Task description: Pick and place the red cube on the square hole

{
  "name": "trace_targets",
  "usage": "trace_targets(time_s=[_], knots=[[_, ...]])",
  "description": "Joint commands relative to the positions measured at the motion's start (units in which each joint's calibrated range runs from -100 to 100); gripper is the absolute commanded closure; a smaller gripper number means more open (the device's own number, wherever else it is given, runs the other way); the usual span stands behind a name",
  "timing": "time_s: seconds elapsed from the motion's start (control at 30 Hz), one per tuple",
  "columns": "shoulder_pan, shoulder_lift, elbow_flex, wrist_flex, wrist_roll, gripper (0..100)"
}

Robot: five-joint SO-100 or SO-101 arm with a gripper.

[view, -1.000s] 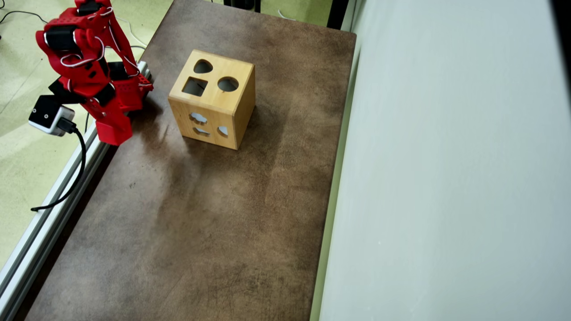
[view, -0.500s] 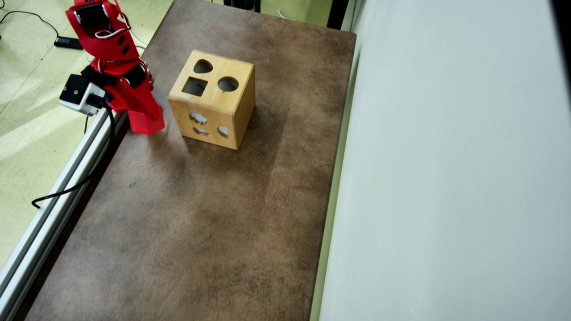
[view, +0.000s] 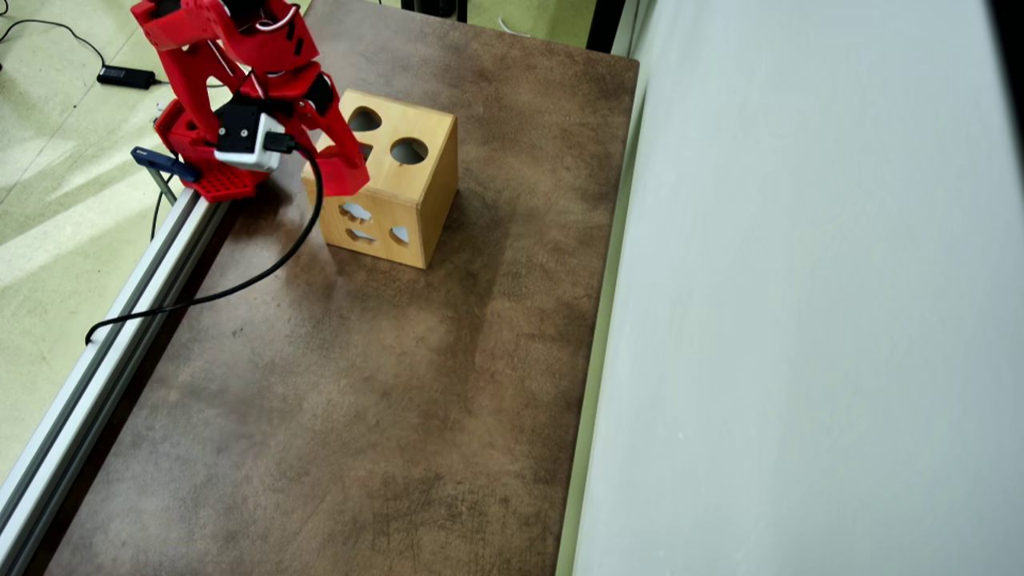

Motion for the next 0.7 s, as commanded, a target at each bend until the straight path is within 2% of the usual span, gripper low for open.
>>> trace_targets(time_s=[0.0,0.33,0.67], knots=[[-2.16,-4.07,-1.56,0.41,-0.63,94],[-2.61,-7.13,7.74,0.33,-0.49,94],[-9.67,-8.4,8.81,0.25,0.1,94]])
